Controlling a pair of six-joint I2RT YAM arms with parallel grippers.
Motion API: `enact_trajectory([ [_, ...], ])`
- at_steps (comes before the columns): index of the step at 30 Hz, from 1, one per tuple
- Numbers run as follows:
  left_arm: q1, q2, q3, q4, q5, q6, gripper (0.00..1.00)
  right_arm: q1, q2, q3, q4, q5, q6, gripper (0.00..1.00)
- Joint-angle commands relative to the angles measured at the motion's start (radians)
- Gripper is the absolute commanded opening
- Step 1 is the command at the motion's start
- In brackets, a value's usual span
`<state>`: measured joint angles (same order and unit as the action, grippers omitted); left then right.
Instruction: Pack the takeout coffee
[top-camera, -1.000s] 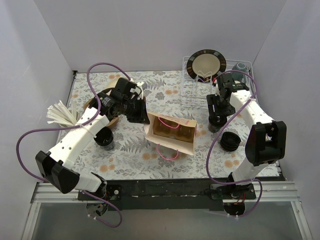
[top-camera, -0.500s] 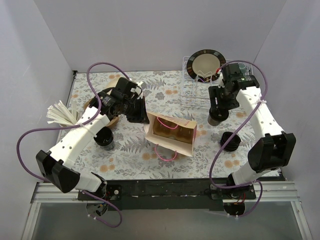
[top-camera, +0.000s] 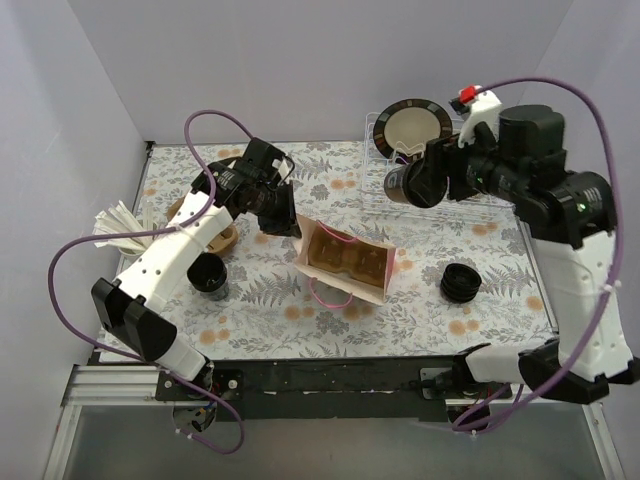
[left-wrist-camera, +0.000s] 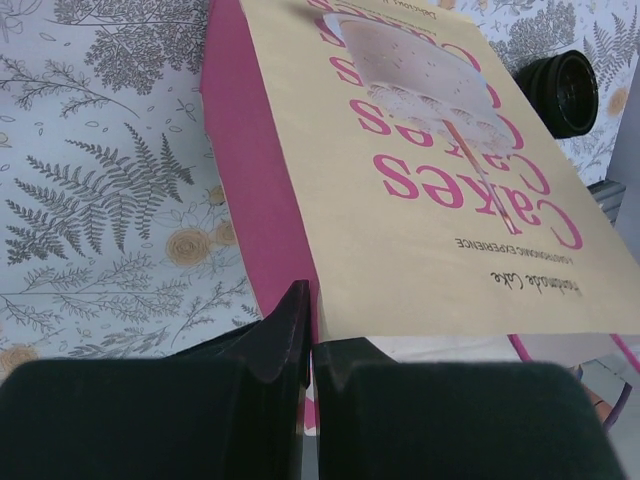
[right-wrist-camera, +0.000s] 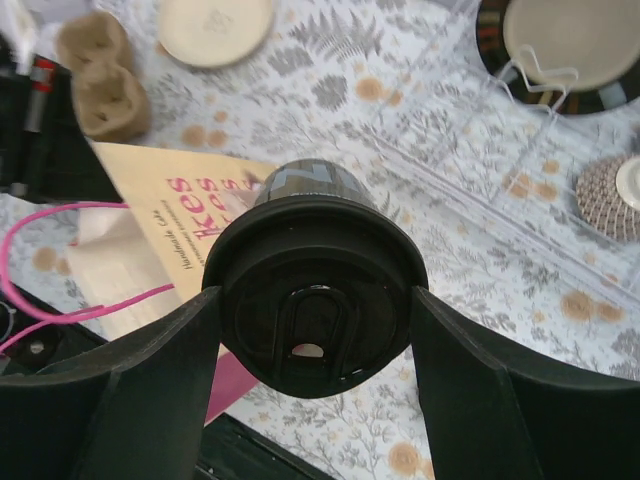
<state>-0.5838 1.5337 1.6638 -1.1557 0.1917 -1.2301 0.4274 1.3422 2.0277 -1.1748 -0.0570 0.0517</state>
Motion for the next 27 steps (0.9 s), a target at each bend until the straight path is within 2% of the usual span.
enact_trajectory([
  [1, 0.041, 0.022, 0.045, -0.11, -0.026, -0.051, 0.0, 0.008, -0.104, -0.026, 0.121, -0.18, -0.022, 0.47],
  [3, 0.079, 0.04, 0.059, -0.121, 0.021, -0.063, 0.0, 0.013, -0.17, -0.091, 0.246, -0.319, -0.048, 0.47],
  [4, 0.09, 0.066, 0.085, -0.122, 0.069, -0.068, 0.0, 0.013, -0.188, -0.168, 0.282, -0.345, -0.044, 0.47],
  [6, 0.107, 0.098, 0.141, -0.145, 0.086, -0.075, 0.0, 0.013, -0.207, -0.204, 0.334, -0.403, -0.036, 0.47],
  [8, 0.107, 0.147, 0.257, -0.171, 0.083, -0.078, 0.0, 0.013, -0.192, -0.173, 0.328, -0.434, -0.032, 0.47],
  [11, 0.107, 0.215, 0.397, -0.223, 0.081, -0.088, 0.07, 0.014, -0.175, -0.133, 0.314, -0.464, -0.035, 0.47],
  [15, 0.107, 0.232, 0.399, -0.217, 0.129, -0.091, 0.09, 0.014, -0.187, -0.159, 0.287, -0.486, -0.049, 0.47],
  [17, 0.107, 0.224, 0.378, -0.171, 0.188, -0.06, 0.15, 0.013, -0.183, -0.178, 0.251, -0.478, -0.081, 0.46],
  [18, 0.107, 0.221, 0.364, -0.159, 0.198, -0.045, 0.28, 0.014, -0.184, -0.184, 0.251, -0.466, -0.085, 0.46],
  [22, 0.107, 0.217, 0.341, -0.118, 0.158, -0.014, 0.43, 0.014, -0.198, -0.222, 0.299, -0.362, -0.113, 0.47],
  [27, 0.105, 0.23, 0.347, -0.16, 0.118, -0.046, 0.49, 0.014, -0.144, -0.152, 0.299, -0.256, -0.09, 0.47],
])
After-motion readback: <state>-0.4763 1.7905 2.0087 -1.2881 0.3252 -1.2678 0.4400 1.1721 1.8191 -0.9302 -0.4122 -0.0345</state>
